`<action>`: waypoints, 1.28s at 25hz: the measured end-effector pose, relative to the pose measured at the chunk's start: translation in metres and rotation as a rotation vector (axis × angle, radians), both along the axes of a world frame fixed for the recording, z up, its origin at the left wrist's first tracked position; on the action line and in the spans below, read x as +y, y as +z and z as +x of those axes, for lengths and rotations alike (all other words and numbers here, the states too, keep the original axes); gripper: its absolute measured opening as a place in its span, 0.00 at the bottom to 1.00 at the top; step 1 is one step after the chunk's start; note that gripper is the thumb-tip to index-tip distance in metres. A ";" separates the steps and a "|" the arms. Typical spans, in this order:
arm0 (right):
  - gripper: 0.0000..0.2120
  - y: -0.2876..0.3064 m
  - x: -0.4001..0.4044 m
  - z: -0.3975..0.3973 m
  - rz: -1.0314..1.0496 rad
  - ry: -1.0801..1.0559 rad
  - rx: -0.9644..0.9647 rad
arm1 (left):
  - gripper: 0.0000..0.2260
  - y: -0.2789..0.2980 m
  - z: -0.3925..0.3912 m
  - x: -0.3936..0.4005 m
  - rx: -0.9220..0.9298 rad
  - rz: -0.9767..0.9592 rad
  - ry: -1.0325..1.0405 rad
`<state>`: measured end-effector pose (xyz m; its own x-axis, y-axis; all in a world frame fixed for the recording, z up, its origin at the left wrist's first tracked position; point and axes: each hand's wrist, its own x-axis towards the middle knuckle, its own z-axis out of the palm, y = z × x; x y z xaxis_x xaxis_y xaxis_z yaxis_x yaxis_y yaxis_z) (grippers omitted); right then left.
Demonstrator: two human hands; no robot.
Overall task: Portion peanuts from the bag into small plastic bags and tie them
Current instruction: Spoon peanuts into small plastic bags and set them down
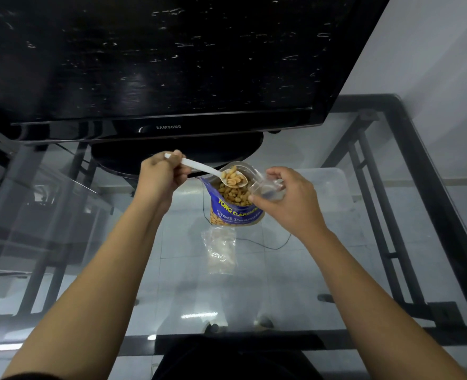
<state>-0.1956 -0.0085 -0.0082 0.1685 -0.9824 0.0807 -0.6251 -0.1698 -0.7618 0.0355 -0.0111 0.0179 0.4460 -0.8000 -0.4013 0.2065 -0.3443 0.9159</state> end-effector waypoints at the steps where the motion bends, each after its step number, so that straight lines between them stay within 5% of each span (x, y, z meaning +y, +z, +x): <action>1: 0.27 0.001 -0.001 0.002 -0.006 0.011 0.008 | 0.09 0.006 0.002 -0.001 0.009 -0.022 0.007; 6: 0.25 0.004 -0.003 0.019 -0.020 0.017 -0.079 | 0.08 0.031 -0.002 -0.009 -0.136 -0.091 -0.100; 16: 0.30 -0.002 0.008 0.029 0.013 -0.059 -0.439 | 0.09 0.094 -0.040 0.009 -0.978 -0.538 -0.531; 23: 0.23 -0.002 0.011 0.016 0.037 -0.014 -0.539 | 0.08 0.107 -0.037 0.016 -0.988 -0.593 -0.357; 28: 0.13 -0.005 0.020 0.001 0.072 -0.083 -0.563 | 0.07 0.038 -0.027 0.000 -0.569 -0.261 -0.256; 30: 0.12 -0.004 0.027 -0.003 0.062 -0.098 -0.584 | 0.05 0.005 -0.034 0.001 -0.555 -0.117 -0.289; 32: 0.12 -0.005 0.036 -0.007 0.045 -0.099 -0.599 | 0.14 -0.009 -0.038 0.005 -0.629 -0.036 -0.246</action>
